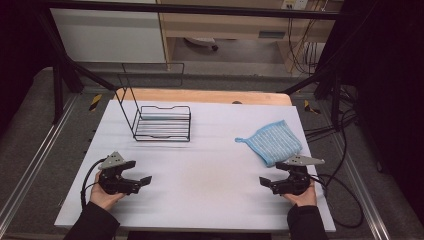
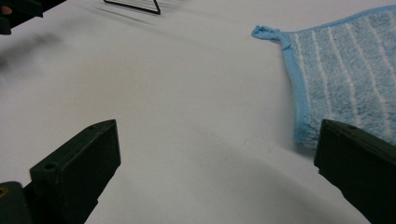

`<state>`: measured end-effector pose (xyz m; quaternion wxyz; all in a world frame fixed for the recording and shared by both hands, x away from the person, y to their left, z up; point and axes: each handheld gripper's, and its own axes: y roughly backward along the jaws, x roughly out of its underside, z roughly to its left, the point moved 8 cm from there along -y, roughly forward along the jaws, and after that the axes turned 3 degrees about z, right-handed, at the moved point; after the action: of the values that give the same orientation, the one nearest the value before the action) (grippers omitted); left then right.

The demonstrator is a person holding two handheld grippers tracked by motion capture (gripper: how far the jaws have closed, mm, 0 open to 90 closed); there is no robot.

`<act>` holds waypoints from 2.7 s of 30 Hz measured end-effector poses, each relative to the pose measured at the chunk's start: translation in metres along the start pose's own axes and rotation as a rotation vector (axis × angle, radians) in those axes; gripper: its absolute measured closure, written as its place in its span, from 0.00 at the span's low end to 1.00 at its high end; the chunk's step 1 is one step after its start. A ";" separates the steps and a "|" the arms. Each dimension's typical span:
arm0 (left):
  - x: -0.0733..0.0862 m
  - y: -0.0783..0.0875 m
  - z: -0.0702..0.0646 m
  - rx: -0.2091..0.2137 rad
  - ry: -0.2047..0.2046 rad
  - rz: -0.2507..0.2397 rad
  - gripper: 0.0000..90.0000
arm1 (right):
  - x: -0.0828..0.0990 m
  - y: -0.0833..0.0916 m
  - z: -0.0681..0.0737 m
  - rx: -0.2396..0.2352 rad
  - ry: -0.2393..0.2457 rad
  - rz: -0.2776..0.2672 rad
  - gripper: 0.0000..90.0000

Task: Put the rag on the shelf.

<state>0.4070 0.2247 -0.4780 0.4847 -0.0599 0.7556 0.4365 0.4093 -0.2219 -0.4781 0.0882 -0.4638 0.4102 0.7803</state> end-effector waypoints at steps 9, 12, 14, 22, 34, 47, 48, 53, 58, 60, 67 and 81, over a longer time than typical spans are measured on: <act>0.001 0.000 0.001 -0.004 0.002 0.008 0.08 | -0.001 -0.001 -0.003 0.040 0.005 0.013 0.03; 0.002 0.000 0.001 -0.006 0.004 0.013 0.08 | -0.003 0.000 -0.005 0.058 -0.002 0.017 0.06; 0.003 -0.001 0.001 -0.007 0.008 0.014 0.08 | -0.005 -0.001 -0.008 0.074 -0.001 0.016 0.08; 0.003 -0.002 0.001 -0.014 0.006 0.021 0.08 | -0.014 -0.005 -0.021 0.144 0.007 0.038 0.22; 0.003 -0.002 0.001 -0.022 0.001 0.025 0.09 | -0.025 -0.028 -0.050 0.217 0.012 0.107 0.53; 0.004 -0.004 0.000 -0.020 -0.002 0.035 0.09 | -0.017 -0.044 -0.063 0.312 0.098 0.166 0.59; 0.004 -0.004 0.000 -0.020 -0.002 0.035 0.09 | -0.017 -0.045 -0.063 0.316 0.098 0.162 0.60; 0.004 -0.004 0.000 -0.020 0.000 0.037 0.09 | -0.016 -0.045 -0.064 0.334 0.117 0.169 0.65; 0.004 -0.004 0.000 -0.020 -0.003 0.041 0.09 | -0.015 -0.045 -0.067 0.367 0.127 0.179 0.76; 0.004 -0.004 0.001 -0.020 -0.002 0.042 0.09 | -0.016 -0.045 -0.068 0.374 0.124 0.178 0.80; 0.004 -0.004 0.001 -0.020 -0.001 0.043 0.09 | -0.016 -0.043 -0.069 0.392 0.103 0.181 0.89; 0.004 -0.004 0.001 -0.018 -0.001 0.043 0.10 | -0.018 -0.037 -0.060 0.367 0.049 0.205 0.95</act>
<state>0.4074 0.2244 -0.4838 0.4753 -0.0478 0.7524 0.4535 0.4770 -0.2368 -0.4987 0.0813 -0.4146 0.5926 0.6858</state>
